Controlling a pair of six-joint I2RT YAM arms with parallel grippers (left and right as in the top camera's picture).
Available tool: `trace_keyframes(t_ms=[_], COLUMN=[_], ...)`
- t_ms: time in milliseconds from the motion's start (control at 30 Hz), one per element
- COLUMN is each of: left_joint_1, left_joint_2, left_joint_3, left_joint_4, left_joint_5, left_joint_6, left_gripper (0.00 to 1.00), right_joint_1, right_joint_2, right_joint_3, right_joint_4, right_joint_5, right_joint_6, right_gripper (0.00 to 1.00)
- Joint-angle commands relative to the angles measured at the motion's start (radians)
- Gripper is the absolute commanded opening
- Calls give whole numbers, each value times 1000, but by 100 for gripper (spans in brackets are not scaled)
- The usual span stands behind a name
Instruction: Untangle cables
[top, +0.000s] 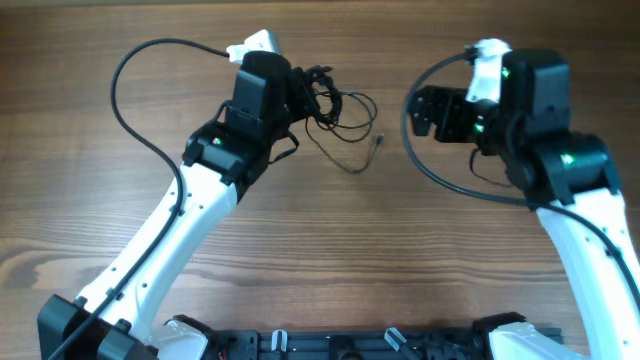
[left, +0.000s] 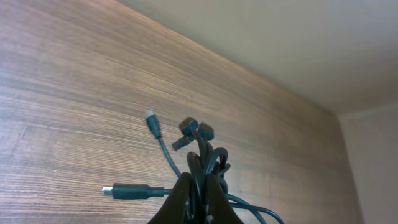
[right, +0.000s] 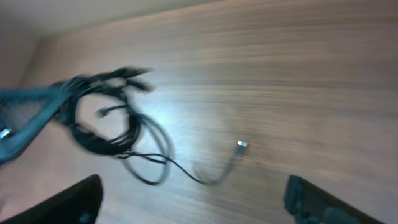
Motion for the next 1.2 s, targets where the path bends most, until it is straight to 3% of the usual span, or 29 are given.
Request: trace_keyframes(t_ms=[0,133,233,300,467,600,667,733,867,967,1167], left_joint_1=[-43,-72,-61,-37,-15,-15,-15,-15,13,48,55], left_joint_2=[-24,-27,-54,-86,-113,-111,-111,-108,-105,-99,-69], left_joint_3=[-7,-7,-7,-7,-7,-7,-7,-7,-7,-7,-7], left_joint_4=[31,107,92,60,24,24,14,0,-31,24,55], left_joint_5=[-1,30,29,20,-10,-21,0,80,145,328,512], left_joint_6=[69,69,71,106,106,62,105,214,222,203,76], left_gripper=[4,4,4,4,4,4,4,4,4,4,4], right_joint_1=[42,69,51,13,-7,-7,-11,-36,-122,-130,-123], right_joint_2=[104,284,408,461,472,472,466,457,454,455,461], right_joint_3=[5,5,5,5,5,5,6,6,6,6,6], right_joint_4=[34,56,15,-43,-71,-18,49,106,177,182,222], right_joint_5=[-132,-28,350,356,331,76,-86,-325,-901,-1024,-1056], right_joint_6=[-140,-110,209,331,343,140,20,-52,-371,-450,-444], right_gripper=[99,100,100,100,100,100,100,100,100,98,81])
